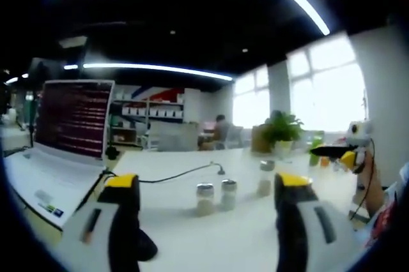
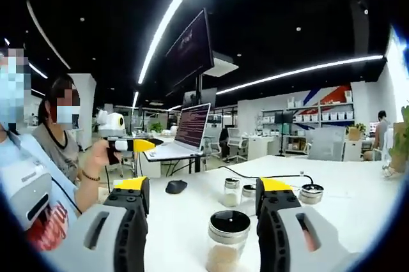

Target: Rotate the seasoning bottle until the label or dispensing opening points toward the visible target arrow and the bottle remains upright within the marked orientation range

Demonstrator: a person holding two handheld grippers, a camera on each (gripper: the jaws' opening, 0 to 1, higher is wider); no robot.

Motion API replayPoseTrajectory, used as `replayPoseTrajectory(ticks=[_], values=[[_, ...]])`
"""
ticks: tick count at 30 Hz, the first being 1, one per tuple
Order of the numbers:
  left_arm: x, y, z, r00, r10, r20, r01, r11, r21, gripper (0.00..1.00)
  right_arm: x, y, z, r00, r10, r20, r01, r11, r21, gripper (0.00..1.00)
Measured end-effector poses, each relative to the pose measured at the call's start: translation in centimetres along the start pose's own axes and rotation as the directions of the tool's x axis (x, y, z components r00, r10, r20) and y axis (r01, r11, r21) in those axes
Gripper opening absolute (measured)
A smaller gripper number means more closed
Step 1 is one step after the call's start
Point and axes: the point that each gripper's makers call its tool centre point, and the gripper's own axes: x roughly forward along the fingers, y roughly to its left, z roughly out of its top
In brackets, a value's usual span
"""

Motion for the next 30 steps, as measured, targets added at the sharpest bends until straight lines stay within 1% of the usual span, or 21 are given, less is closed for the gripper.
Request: replayPoseTrajectory(ticks=[2,3,4,5,8,10,11,12,15,19,21,23,26,30], values=[[0.1,0.1,-0.4,1.0,0.0,-0.014,0.0,1.0,-0.005,0.92,0.0,-0.7,-0.3,1.0,0.011,-0.003,-0.011,1.0,0.002,0.68],[0.1,0.1,-0.5,1.0,-0.001,-0.019,0.001,1.0,-0.005,0.92,0.1,-1.0,-0.6,1.0,0.012,-0.015,-0.012,1.0,-0.001,0.67],[0.1,0.2,-0.6,1.0,0.0,-0.022,0.0,1.0,-0.007,0.92,0.0,-1.4,-1.2,0.999,-0.002,-0.047,0.001,1.0,-0.026,0.67],[0.1,0.3,-0.6,1.0,0.004,-0.022,-0.004,1.0,-0.011,0.92,0.0,-1.9,-1.5,0.998,-0.02,-0.063,0.016,0.999,-0.049,0.67],[0.1,0.3,-0.6,1.0,0.004,-0.023,-0.004,1.0,-0.013,0.92,0.3,-2.5,-1.9,0.997,-0.016,-0.07,0.012,0.998,-0.06,0.67],[0.1,0.1,-0.6,1.0,-0.001,-0.023,0.0,1.0,-0.011,0.92,0.4,-2.2,-2.2,0.997,0.042,-0.066,-0.045,0.998,-0.038,0.67],[0.1,0.0,-0.6,1.0,-0.001,-0.022,0.001,1.0,-0.011,0.92,0.5,-2.0,-2.5,0.995,0.076,-0.068,-0.077,0.997,-0.011,0.67],[0.1,0.0,-0.6,1.0,-0.001,-0.021,0.0,1.0,-0.011,0.91,0.5,-2.0,-2.6,0.994,0.089,-0.065,-0.089,0.996,0.006,0.67],[0.1,0.0,-0.8,1.0,-0.001,-0.026,0.001,1.0,-0.01,0.91,0.5,-2.2,-3.2,0.992,0.108,-0.06,-0.107,0.994,0.024,0.67],[0.3,-0.1,-0.9,1.0,-0.003,-0.029,0.003,1.0,-0.012,0.91,0.5,-2.7,-4.5,0.989,0.125,-0.074,-0.123,0.992,0.034,0.66],[0.4,-0.1,-0.9,0.999,-0.006,-0.032,0.006,1.0,-0.011,0.91,0.6,-2.7,-4.8,0.988,0.147,-0.052,-0.146,0.989,0.032,0.64],[0.5,-0.1,-0.9,0.999,-0.008,-0.033,0.008,1.0,-0.009,0.91,0.9,-2.7,-5.1,0.986,0.162,-0.028,-0.16,0.984,0.073,0.65],[0.6,0.0,-1.0,0.999,-0.011,-0.037,0.01,1.0,-0.015,0.91,1.4,-2.9,-5.8,0.985,0.172,-0.033,-0.169,0.982,0.087,0.65],[0.8,0.0,-1.1,0.999,-0.014,-0.04,0.014,1.0,-0.012,0.91,2.2,-2.4,-6.7,0.979,0.195,-0.054,-0.19,0.978,0.081,0.64]])
